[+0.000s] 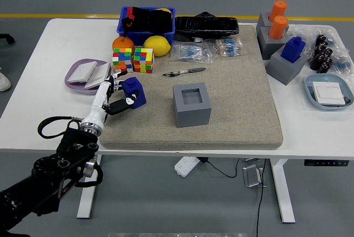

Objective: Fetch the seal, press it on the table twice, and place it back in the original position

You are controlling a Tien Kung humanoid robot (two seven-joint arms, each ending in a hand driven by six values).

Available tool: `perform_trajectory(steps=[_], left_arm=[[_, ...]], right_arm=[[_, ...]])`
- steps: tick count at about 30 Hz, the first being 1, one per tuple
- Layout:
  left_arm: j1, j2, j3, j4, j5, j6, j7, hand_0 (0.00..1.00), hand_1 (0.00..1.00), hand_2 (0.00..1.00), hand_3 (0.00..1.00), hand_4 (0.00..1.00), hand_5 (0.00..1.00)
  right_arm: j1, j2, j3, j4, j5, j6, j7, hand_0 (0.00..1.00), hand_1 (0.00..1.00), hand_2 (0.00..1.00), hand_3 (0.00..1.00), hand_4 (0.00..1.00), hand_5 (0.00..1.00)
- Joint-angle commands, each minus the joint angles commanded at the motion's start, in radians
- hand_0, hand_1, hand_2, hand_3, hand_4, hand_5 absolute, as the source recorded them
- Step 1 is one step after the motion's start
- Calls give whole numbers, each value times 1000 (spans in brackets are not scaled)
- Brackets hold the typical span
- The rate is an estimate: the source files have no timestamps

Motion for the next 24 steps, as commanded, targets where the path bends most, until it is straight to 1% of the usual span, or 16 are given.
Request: perform_trajectory(steps=[4, 8, 9, 12, 14, 15, 17, 19, 21, 24], left_arm=[[-1, 6, -30, -44, 24, 1, -1, 827, 631, 487, 832, 634, 2], [-19, 18, -65, -132, 61, 7, 3, 829, 631, 486, 828, 634, 2], [-25, 22, -71, -163, 73, 9, 7, 829, 631, 486, 828, 634, 2], [-39, 30, -74, -235, 97, 8, 21, 829, 631, 486, 828, 634, 2], [-55, 37, -63, -293, 122, -5, 49, 829, 633, 485, 829, 637, 2], [-59, 39, -60, -310, 127, -9, 55, 829, 633, 485, 829, 637, 2], [-75, 44, -39, -355, 150, -35, 91, 829, 633, 485, 829, 637, 2], [-83, 46, -24, -377, 160, -48, 110, 829, 633, 485, 829, 637, 2], [-96, 50, 10, -404, 154, -66, 131, 829, 632, 484, 826, 639, 2], [-109, 49, 52, -417, 160, -76, 145, 829, 632, 484, 826, 639, 2]], right_arm=[[0, -1, 7, 0, -2, 0, 0, 789, 699, 729, 673, 825, 497], [-1, -2, 13, 0, -5, 0, 0, 789, 699, 728, 673, 825, 497], [0, -2, 13, 0, -4, 0, 0, 789, 699, 728, 673, 825, 497], [1, -3, 11, 0, -2, 0, 0, 789, 699, 728, 673, 825, 497], [1, -3, 10, 0, 0, 0, 0, 789, 699, 728, 673, 825, 497], [1, -3, 9, 0, 0, 0, 0, 789, 699, 728, 673, 825, 497], [2, -4, 8, 0, 2, 0, 0, 789, 699, 728, 673, 825, 497], [2, -5, 6, 0, 3, 0, 0, 789, 699, 728, 673, 825, 497], [3, -5, 3, 0, 5, 0, 1, 789, 699, 728, 673, 826, 497], [4, -5, 4, 0, 7, 0, 0, 789, 699, 728, 673, 826, 497]])
